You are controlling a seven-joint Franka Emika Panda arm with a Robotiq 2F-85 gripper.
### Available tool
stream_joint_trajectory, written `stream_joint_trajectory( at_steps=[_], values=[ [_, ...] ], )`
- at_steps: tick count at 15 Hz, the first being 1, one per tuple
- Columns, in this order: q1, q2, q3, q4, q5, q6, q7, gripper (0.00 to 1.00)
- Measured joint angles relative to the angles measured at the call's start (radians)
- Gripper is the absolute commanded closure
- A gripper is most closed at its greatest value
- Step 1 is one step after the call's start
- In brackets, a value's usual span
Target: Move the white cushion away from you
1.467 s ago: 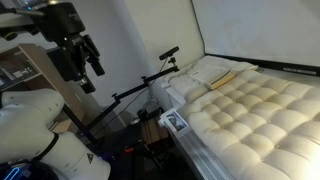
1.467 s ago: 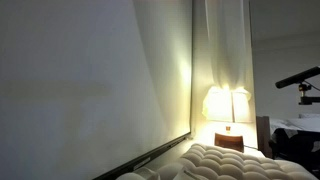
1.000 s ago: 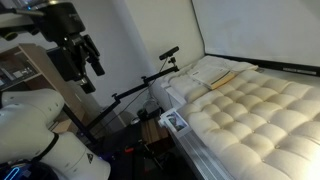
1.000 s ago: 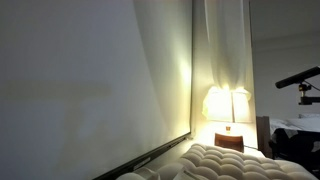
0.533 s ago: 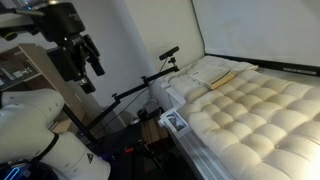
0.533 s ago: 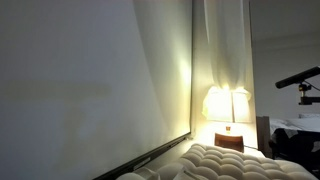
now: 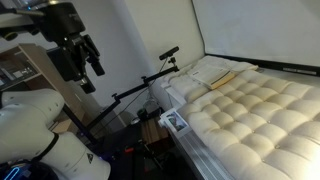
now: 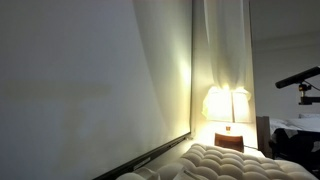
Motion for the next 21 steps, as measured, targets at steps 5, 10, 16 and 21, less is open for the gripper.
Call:
stream_joint_trajectory(
  at_steps=[5, 10, 16, 21],
  values=[
    [0.001, 0.025, 0.018, -0.003, -0.006, 0.054, 0.001, 0.00],
    [0.024, 0.092, 0.061, -0.001, -0.006, 0.199, 0.003, 0.00],
    [0.040, 0.218, 0.068, 0.015, 0.012, 0.397, 0.009, 0.00],
    [0.034, 0.356, 0.065, 0.077, 0.011, 0.434, 0.048, 0.00]
  ],
)
